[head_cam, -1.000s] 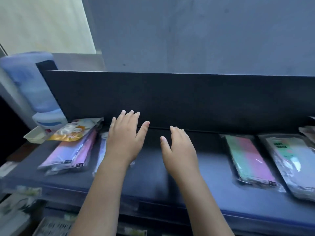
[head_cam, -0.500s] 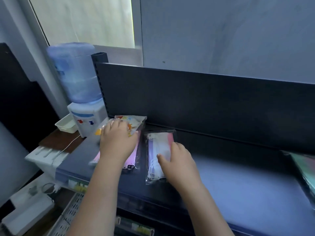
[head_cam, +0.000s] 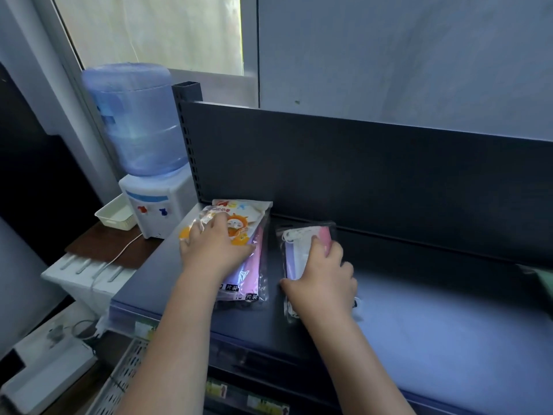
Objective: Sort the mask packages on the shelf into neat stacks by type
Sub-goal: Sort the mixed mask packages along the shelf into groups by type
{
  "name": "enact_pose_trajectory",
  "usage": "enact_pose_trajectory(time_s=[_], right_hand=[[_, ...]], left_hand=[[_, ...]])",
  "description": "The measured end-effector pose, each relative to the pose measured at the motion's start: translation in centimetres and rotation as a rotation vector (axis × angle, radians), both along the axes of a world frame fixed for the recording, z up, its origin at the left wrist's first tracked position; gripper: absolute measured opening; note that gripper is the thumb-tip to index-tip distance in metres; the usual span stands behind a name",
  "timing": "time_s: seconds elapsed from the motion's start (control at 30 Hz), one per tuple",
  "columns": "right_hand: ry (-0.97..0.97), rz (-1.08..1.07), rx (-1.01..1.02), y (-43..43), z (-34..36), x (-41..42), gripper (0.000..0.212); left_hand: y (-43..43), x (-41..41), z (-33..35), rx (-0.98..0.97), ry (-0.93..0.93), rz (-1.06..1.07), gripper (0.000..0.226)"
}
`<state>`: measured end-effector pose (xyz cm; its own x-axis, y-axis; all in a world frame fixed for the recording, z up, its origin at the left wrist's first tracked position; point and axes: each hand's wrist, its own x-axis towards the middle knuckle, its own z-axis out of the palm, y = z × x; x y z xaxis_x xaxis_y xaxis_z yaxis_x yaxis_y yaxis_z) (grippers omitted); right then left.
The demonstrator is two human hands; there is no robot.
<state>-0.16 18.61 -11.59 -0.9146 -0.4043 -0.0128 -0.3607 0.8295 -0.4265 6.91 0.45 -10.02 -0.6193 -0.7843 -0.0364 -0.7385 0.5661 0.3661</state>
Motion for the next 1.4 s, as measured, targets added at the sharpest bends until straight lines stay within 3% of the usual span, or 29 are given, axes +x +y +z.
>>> enact_pose_trajectory(time_s=[0.17, 0.27, 0.37, 0.43, 0.5, 0.53, 0.67, 0.77, 0.9, 1.03, 1.2, 1.4], right_hand=[[0.083, -0.069, -0.175, 0.5, -0.1, -0.4, 0.105], [0.039, -0.122, -0.304, 1.4, -0.1, -1.2, 0.11], [-0.042, -0.17, -0.496, 2.7, 0.4, -2.4, 0.097], [-0.088, -0.201, -0.566, 3.5, 0.9, -3.0, 0.087], [-0.129, -0.213, -0.491, 4.2, 1.4, -3.7, 0.083], [-0.147, -0.196, -0.396, 4.4, 1.5, -3.9, 0.082], [-0.143, -0.074, 0.047, 3.8, 1.7, -2.7, 0.077], [-0.092, -0.041, 0.156, 2.9, 1.4, -1.5, 0.075], [-0.213, -0.087, -0.07, 2.5, 1.2, -1.8, 0.073], [-0.339, -0.152, -0.36, 3.3, 0.8, -2.5, 0.052], [-0.524, -0.261, -0.876, 4.7, -0.2, -4.4, 0.045], [-0.421, -0.268, -1.103, 7.4, 0.2, -5.7, 0.036]], left_hand=[[-0.1, -0.2, 0.5, -0.038, 0.003, -0.004, 0.083], [-0.1, -0.2, 1.0, -0.058, -0.047, -0.044, 0.075], [0.3, -0.8, 1.4, -0.016, -0.045, -0.056, 0.057], [0.5, -1.2, 1.4, -0.024, 0.073, -0.013, 0.048], [0.5, -1.4, 0.8, -0.042, 0.215, 0.067, 0.045], [0.4, -1.4, 0.5, -0.026, 0.234, 0.108, 0.054], [-0.1, -1.7, -0.1, 0.069, 0.169, 0.183, 0.082], [0.1, -1.8, -0.1, 0.061, 0.116, 0.203, 0.097], [0.8, -1.6, 0.1, 0.02, 0.17, 0.256, 0.101], [1.5, -1.3, 0.1, -0.047, 0.507, 0.215, 0.096], [1.6, -1.3, 0.1, 0.368, 0.867, 0.249, 0.066], [2.9, -2.7, 0.0, 0.632, 0.994, 0.235, 0.046]])
